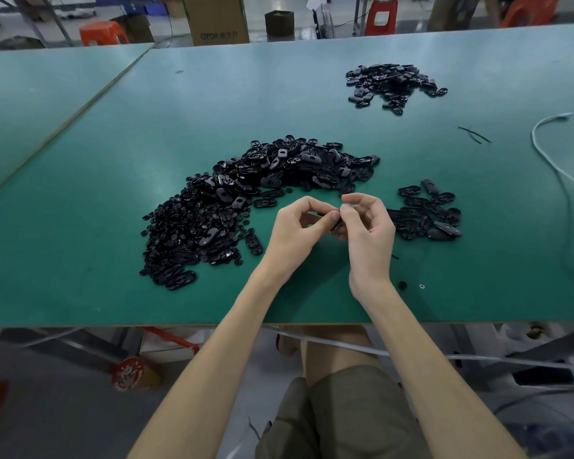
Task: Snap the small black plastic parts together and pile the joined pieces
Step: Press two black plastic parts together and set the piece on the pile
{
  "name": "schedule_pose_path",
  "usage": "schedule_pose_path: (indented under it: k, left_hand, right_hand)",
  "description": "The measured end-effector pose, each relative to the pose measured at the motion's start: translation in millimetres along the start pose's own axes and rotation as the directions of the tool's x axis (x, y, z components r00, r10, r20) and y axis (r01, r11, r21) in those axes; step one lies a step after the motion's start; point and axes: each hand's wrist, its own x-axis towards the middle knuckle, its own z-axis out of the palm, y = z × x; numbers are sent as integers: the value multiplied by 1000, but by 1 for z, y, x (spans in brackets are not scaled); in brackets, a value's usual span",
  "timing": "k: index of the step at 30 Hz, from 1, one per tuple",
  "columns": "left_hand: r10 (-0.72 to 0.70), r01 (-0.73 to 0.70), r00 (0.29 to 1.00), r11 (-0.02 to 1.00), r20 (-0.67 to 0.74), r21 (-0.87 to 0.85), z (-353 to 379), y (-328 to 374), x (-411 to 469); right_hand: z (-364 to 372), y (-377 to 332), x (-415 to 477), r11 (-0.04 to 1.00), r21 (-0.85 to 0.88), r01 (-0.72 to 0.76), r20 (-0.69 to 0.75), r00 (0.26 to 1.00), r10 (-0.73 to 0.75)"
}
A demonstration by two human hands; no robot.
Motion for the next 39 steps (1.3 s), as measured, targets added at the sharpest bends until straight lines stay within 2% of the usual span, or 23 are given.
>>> schedule_pose_path:
  k: [7, 31, 39]
  left_hand:
    - [-9, 11, 999, 997, 33, -77, -1, -2, 0]
    - [-32, 32, 999, 999, 16, 17, 0, -6, 2]
    - [-64, 64, 998, 997, 3, 36, 1, -7, 2]
  right_hand:
    - [1, -1, 0, 1000, 15, 25, 2, 1000, -25]
    - [-1, 6, 5, 1000, 9, -2, -74, 997, 2]
    - [-2, 5, 4, 1000, -7, -1, -26, 1000, 1]
